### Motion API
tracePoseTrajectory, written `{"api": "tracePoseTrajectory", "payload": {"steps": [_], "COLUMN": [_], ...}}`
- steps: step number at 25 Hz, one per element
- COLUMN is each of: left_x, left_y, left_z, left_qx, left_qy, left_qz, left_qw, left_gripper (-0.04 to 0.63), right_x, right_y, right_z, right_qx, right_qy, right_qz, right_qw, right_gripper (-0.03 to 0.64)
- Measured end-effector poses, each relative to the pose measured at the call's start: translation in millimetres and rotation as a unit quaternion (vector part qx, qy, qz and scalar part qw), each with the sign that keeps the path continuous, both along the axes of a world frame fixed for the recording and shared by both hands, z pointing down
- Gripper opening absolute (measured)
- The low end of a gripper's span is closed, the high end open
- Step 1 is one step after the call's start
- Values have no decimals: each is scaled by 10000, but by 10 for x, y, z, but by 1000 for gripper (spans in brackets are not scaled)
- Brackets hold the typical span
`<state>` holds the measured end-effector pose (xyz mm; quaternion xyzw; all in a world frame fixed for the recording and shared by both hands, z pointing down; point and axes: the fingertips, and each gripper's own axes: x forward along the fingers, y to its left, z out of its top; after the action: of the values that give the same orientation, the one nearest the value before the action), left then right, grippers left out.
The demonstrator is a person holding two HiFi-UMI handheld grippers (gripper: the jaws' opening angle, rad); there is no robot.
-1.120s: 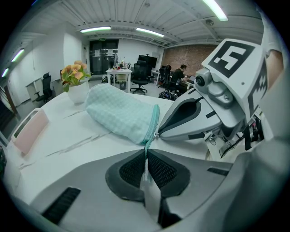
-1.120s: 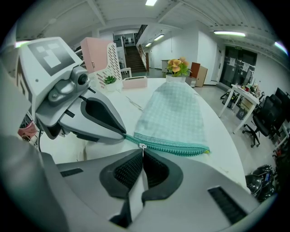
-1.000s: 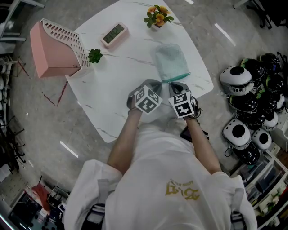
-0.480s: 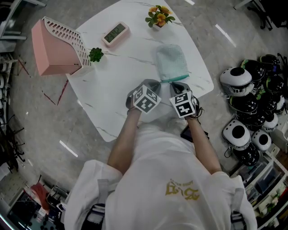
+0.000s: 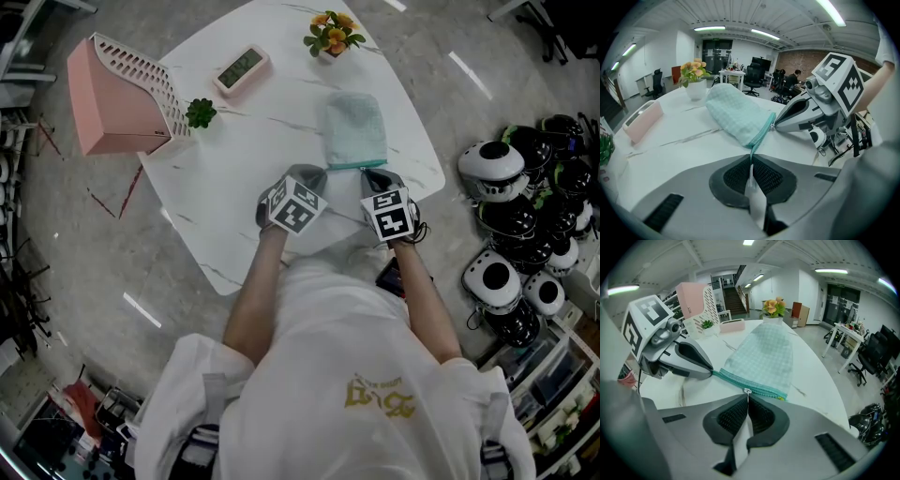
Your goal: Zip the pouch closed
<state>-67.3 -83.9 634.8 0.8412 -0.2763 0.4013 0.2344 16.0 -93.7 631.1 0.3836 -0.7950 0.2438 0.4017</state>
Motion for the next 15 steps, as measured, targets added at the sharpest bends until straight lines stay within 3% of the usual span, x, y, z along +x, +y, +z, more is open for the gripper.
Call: {"api": "tracePoseTrajectory", "payload": {"steps": [10, 15], "left_x": [-149, -174], "left_y": [-7, -9], "left_z": [9, 10], "left_qx": [-4, 195], "left_qy": [-24, -127], "left_qz": [-146, -199], "left_qw": [9999, 9995], "left_gripper": [35, 56], "right_x": [218, 253], "right_y": [-71, -76], "right_z": [1, -24], "right_qx": [-37, -18], "right_qy": [37, -69], "right_qz": [286, 516], "right_qw": [9996, 9986], "right_gripper": [18, 32]}}
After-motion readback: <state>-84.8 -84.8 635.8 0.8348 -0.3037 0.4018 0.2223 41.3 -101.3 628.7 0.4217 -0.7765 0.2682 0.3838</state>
